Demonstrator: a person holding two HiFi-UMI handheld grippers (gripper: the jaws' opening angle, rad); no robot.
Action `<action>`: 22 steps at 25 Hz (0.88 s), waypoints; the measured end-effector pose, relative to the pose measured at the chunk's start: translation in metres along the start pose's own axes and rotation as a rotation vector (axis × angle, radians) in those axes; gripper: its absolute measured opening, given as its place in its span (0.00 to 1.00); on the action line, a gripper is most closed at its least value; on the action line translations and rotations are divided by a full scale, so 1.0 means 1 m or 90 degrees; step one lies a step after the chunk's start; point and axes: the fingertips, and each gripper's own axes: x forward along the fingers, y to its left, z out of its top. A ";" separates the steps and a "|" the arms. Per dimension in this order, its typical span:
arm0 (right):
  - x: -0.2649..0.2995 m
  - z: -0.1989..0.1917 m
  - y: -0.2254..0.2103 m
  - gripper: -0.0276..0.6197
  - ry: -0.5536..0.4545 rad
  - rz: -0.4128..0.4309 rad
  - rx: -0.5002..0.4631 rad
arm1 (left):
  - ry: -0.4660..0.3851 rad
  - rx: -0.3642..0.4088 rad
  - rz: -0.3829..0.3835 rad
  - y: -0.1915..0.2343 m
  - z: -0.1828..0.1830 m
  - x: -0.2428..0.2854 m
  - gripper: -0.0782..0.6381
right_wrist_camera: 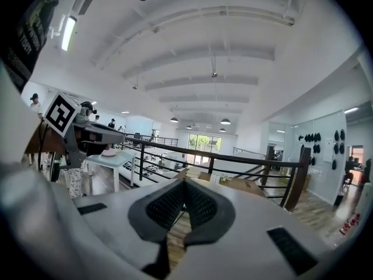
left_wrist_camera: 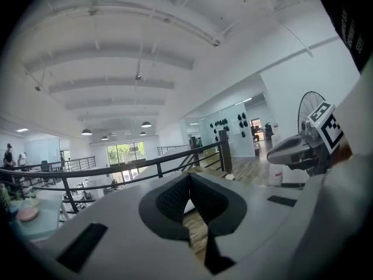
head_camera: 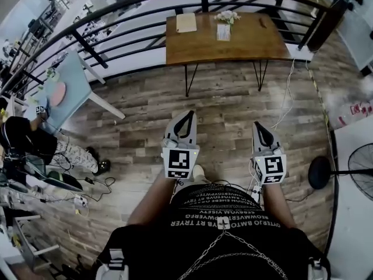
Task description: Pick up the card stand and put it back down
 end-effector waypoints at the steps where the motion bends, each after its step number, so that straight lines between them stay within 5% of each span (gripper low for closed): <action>1: 0.007 0.004 0.002 0.07 0.000 -0.002 0.002 | 0.001 0.002 0.000 0.009 0.001 0.006 0.15; 14: 0.088 0.048 0.041 0.07 0.018 0.002 -0.037 | -0.013 -0.013 -0.015 0.112 -0.003 0.032 0.15; 22: 0.092 0.056 0.048 0.07 0.059 -0.002 -0.059 | -0.018 -0.050 -0.053 0.117 -0.005 0.041 0.15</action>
